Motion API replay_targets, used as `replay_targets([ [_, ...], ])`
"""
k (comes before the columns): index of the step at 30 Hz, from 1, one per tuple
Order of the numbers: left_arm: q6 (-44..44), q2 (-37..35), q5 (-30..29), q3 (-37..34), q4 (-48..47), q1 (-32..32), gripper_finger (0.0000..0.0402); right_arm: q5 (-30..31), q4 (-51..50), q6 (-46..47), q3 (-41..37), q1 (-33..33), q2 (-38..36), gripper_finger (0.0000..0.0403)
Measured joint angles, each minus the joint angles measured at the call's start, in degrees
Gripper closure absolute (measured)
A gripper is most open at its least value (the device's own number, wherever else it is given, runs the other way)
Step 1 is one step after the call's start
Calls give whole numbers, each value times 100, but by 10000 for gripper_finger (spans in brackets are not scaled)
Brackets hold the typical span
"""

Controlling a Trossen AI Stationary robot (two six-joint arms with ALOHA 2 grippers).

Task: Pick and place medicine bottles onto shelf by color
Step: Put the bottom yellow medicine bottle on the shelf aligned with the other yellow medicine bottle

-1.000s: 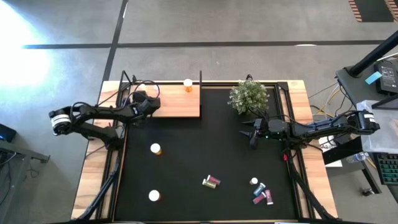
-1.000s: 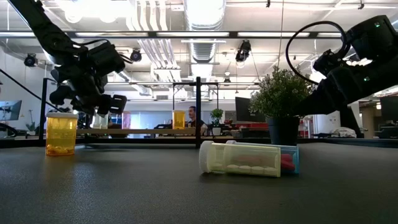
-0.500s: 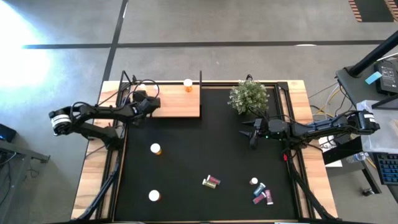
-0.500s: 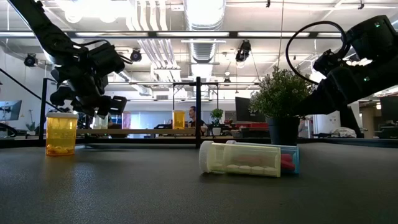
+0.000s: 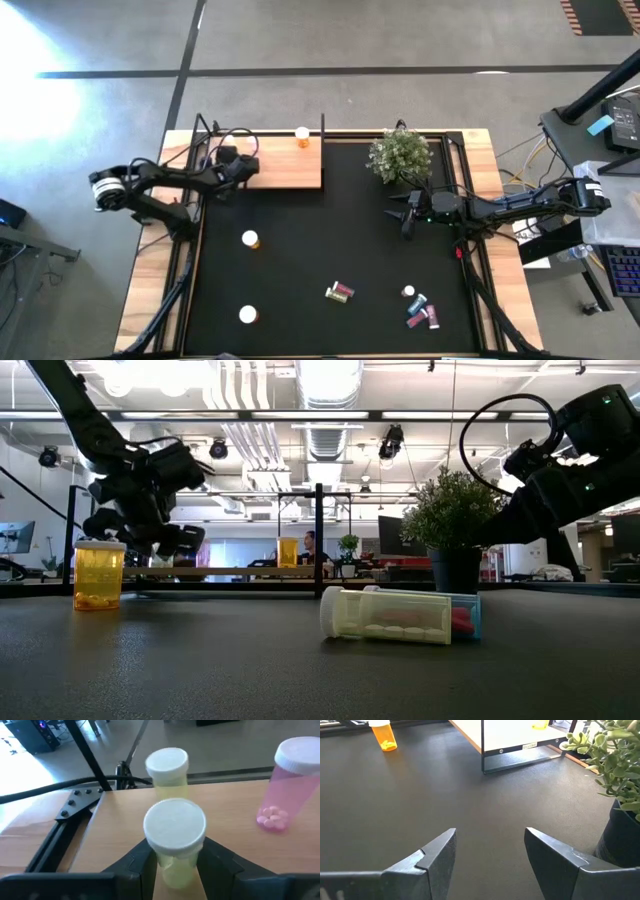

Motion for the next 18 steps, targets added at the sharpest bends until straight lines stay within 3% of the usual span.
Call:
replay_targets([
  [18,2,25,-90,33,69,40,276,0,0,0,0,1,-1,179],
])
